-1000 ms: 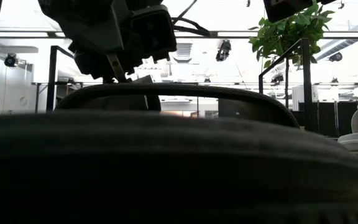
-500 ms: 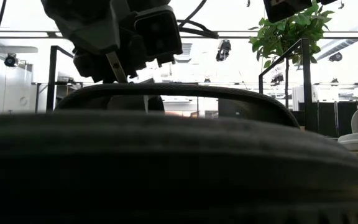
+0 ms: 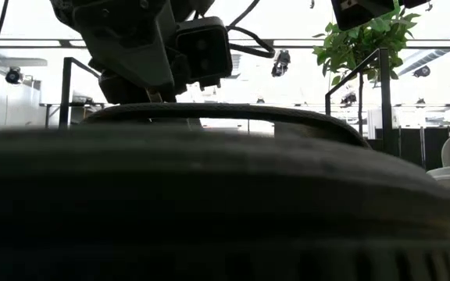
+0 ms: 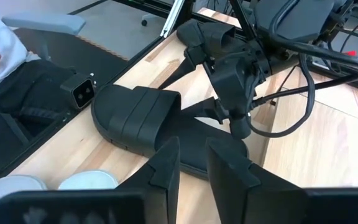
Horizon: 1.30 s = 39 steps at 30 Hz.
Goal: Pick and place slides into the shelf
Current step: Put the right black slides on the shelf
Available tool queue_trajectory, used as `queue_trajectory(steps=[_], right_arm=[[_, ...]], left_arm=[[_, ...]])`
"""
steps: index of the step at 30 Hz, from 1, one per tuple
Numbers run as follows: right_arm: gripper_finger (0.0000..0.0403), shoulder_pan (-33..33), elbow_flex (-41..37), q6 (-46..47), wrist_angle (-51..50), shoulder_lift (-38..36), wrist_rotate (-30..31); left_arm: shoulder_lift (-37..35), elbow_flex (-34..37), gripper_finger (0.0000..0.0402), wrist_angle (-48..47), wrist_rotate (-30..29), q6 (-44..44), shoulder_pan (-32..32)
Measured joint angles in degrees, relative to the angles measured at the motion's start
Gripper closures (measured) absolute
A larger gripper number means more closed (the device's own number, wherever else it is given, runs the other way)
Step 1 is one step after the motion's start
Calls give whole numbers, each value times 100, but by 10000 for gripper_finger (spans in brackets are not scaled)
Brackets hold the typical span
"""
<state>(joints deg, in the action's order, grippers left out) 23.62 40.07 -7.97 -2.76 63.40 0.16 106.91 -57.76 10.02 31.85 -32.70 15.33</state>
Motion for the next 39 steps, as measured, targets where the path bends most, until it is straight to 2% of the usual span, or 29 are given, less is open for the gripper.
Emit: queue_trajectory(steps=[6,16,23,39], right_arm=[[323,0,0,0,0,0,0],[335,0,0,0,0,0,0],[328,0,0,0,0,0,0],[333,0,0,-7,2,0,0]], left_arm=[[0,2,208,0,-217,-225,-2],[-5,2,309,27,-173,-303,22],[-13,2,387,39,-114,-319,15],[-11,-137,401,-78,367,-449,-33]])
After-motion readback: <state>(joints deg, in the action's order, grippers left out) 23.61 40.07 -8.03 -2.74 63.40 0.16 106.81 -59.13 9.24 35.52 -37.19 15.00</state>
